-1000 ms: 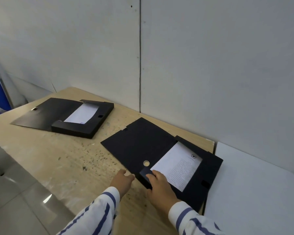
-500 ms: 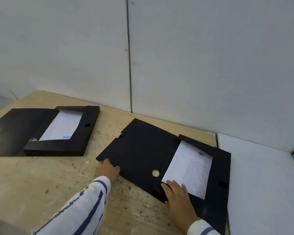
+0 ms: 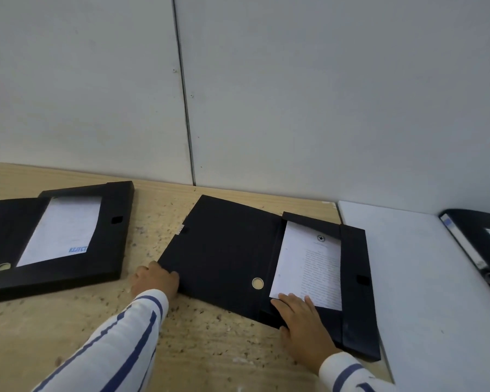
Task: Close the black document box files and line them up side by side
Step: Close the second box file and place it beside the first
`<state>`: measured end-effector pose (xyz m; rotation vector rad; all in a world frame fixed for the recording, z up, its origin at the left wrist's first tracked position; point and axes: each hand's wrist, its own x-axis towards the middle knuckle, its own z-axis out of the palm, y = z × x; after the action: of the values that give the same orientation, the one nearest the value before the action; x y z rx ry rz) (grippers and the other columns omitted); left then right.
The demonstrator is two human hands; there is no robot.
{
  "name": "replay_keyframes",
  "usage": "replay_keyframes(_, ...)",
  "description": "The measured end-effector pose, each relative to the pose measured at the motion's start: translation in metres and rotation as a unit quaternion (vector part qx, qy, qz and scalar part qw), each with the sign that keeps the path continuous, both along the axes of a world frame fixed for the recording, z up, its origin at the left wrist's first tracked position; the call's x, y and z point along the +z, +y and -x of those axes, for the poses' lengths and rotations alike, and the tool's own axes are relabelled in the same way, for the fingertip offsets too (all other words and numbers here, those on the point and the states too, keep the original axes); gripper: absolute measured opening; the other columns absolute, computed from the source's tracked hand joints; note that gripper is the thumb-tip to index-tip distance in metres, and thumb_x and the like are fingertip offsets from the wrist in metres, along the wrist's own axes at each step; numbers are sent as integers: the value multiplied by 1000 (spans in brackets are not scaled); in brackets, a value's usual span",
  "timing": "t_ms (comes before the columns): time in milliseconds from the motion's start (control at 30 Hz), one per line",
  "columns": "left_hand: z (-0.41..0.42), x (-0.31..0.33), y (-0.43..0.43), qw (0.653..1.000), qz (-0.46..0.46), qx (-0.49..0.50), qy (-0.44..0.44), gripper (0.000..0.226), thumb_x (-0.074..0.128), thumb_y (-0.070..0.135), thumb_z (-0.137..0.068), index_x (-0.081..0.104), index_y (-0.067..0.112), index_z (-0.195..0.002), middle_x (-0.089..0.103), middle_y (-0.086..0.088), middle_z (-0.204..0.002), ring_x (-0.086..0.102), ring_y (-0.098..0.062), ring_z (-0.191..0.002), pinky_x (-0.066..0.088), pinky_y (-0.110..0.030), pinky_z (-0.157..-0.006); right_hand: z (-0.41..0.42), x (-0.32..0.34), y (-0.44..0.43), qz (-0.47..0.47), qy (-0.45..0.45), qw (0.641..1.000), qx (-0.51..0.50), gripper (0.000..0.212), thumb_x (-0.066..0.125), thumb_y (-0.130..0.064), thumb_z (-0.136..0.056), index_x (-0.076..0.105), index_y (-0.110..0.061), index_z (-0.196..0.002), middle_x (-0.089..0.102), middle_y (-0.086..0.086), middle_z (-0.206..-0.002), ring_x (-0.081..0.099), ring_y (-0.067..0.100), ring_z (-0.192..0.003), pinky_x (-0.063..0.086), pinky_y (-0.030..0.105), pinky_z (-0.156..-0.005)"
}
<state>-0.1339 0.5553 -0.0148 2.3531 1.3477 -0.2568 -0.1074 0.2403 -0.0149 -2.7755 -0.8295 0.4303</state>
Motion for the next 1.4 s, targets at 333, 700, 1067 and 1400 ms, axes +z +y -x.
replay_keyframes(333,-15,-2,29,992,125,18,27,75,38,68,-84,56,4,-119,59,-15,-102,54,-29,-80,43,-35,-76,-1,2,-3,-4,11,1000,11,53,40,-18,-97,24,-30,-146,21,-7,-157,12,12,-145,-5,36,-119)
replay_keyframes(700,-13,76,28,955,215,28,-205,12,60,20,-90,59,11,-83,63,-18,-95,62,-29,-72,49,-32,-52,0,2,-9,-16,18,1000,13,52,43,-20,-97,26,-29,-145,21,-6,-157,11,14,-146,-4,37,-119)
replay_keyframes(1067,-23,164,-129,860,339,-213,-316,17,62,42,-82,55,29,-91,66,3,-94,63,-16,-85,51,-35,-70,-9,15,-40,-260,56,949,-167,37,49,-33,-95,49,-22,-131,37,-2,-147,29,15,-138,24,30,-116)
replay_keyframes(1400,-57,79,-237,874,263,-370,-173,64,55,56,-83,37,29,-138,36,5,-143,45,-15,-122,36,-28,-100,-45,62,-110,-568,299,682,-351,49,40,-71,-82,60,-40,-114,69,-3,-116,66,21,-106,54,46,-91)
